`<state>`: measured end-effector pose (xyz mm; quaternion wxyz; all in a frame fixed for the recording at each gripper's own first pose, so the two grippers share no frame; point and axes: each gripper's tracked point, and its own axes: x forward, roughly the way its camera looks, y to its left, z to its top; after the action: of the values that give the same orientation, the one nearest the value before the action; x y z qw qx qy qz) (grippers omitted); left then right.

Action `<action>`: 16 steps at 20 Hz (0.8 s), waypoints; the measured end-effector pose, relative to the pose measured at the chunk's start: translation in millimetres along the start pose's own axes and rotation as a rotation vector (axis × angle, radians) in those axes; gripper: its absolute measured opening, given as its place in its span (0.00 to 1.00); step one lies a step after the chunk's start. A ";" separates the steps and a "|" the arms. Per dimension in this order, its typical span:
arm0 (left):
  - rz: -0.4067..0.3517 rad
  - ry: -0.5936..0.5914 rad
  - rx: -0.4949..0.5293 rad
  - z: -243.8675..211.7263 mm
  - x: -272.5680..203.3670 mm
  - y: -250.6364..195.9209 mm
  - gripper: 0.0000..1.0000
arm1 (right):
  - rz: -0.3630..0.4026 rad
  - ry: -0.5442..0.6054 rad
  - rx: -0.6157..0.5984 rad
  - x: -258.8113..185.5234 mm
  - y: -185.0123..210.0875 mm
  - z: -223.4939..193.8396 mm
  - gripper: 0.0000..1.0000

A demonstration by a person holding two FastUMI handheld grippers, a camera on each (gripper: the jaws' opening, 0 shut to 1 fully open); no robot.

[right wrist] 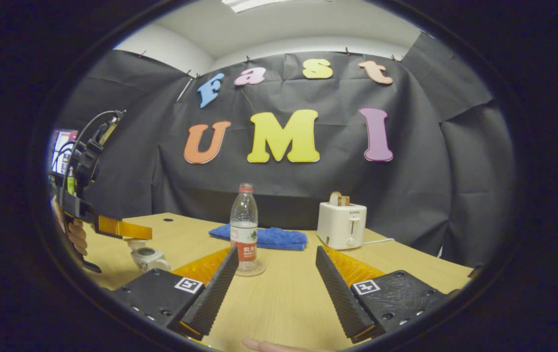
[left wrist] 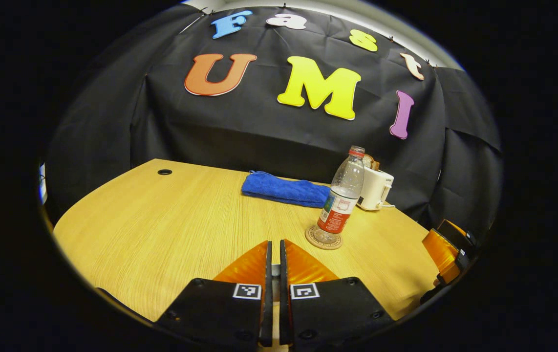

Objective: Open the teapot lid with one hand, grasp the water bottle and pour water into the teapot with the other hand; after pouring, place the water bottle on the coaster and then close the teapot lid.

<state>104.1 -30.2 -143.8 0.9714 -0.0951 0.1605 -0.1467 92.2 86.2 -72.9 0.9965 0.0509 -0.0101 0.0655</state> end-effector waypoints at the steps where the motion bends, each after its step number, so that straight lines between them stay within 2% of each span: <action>1: -0.007 -0.006 0.001 -0.2 2.4 -1.7 0.07 | 0.008 0.012 0.017 -2.5 0.5 -3.4 0.98; 3: -0.003 -0.012 0.016 -4.4 9.4 -0.7 0.09 | 0.032 0.015 0.045 -7.2 4.7 -3.0 0.98; 5: 0.032 -0.010 0.050 -8.0 15.3 11.6 0.08 | 0.018 0.003 0.035 -9.1 0.7 -0.3 0.95; 7: 0.007 -0.007 0.032 -9.7 18.7 5.7 0.09 | 0.020 -0.013 0.027 -12.3 4.6 3.5 0.95; 12: 0.038 0.019 0.067 -18.0 20.0 3.5 0.10 | 0.024 -0.018 0.017 -19.1 8.7 5.6 0.93; 16: 0.052 0.028 0.083 -19.4 18.6 1.0 0.11 | 0.023 -0.023 0.008 -27.5 6.0 10.1 0.95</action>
<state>114.7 -37.8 -167.3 0.9757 -0.0484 0.1703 -0.1292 64.0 87.5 -63.0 0.9953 0.0556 -0.0217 0.0764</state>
